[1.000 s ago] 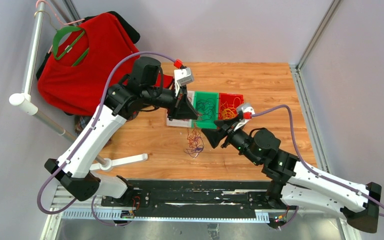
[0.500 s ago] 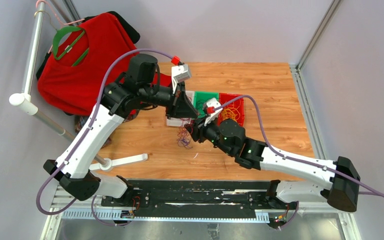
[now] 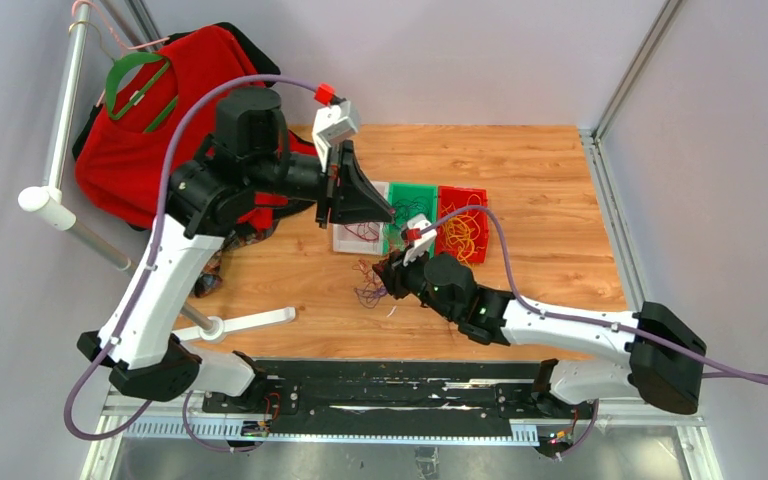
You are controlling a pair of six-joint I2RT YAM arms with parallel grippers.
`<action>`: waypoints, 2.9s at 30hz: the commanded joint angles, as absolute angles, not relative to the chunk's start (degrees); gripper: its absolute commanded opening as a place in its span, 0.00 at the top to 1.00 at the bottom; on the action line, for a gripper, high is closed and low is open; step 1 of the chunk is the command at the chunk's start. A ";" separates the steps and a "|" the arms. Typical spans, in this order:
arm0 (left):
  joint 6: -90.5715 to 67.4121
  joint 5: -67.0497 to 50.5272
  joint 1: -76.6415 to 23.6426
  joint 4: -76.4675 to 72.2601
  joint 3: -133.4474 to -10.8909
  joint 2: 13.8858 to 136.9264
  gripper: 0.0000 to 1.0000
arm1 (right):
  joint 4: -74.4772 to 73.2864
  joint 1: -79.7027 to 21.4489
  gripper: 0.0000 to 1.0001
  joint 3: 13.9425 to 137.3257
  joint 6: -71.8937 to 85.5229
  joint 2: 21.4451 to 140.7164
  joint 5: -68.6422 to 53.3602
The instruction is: Untangle the cables
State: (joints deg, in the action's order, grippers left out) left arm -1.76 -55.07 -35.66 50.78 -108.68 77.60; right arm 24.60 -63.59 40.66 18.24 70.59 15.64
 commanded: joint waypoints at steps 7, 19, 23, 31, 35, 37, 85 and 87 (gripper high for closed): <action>-1.98 -52.73 -35.14 50.55 -124.77 79.76 0.99 | 27.58 -62.42 0.97 29.23 25.83 74.81 18.43; 10.24 -26.25 -34.54 40.31 -138.05 79.86 0.99 | 26.61 -62.40 0.99 19.66 30.62 75.78 22.22; 17.10 -17.83 -34.54 30.82 -133.84 76.39 0.99 | 24.68 -62.40 0.93 18.99 31.31 73.74 22.40; 17.97 -18.28 -34.54 31.47 -124.92 71.82 0.99 | 15.16 -62.23 0.72 23.09 24.89 58.82 25.13; 18.50 -19.20 -34.54 33.97 -127.19 72.53 1.00 | 12.48 -62.14 0.62 26.34 19.99 51.18 25.14; 19.08 -18.99 -34.54 34.34 -127.37 72.64 0.99 | 11.27 -62.14 0.56 28.41 18.12 48.98 25.14; 20.38 -21.42 -34.58 32.08 -132.53 72.60 0.99 | 27.27 -58.10 0.47 67.18 13.23 90.17 2.70; 19.51 -21.62 -34.54 31.66 -132.74 72.64 0.99 | 27.28 -58.10 0.48 68.12 13.96 91.17 3.12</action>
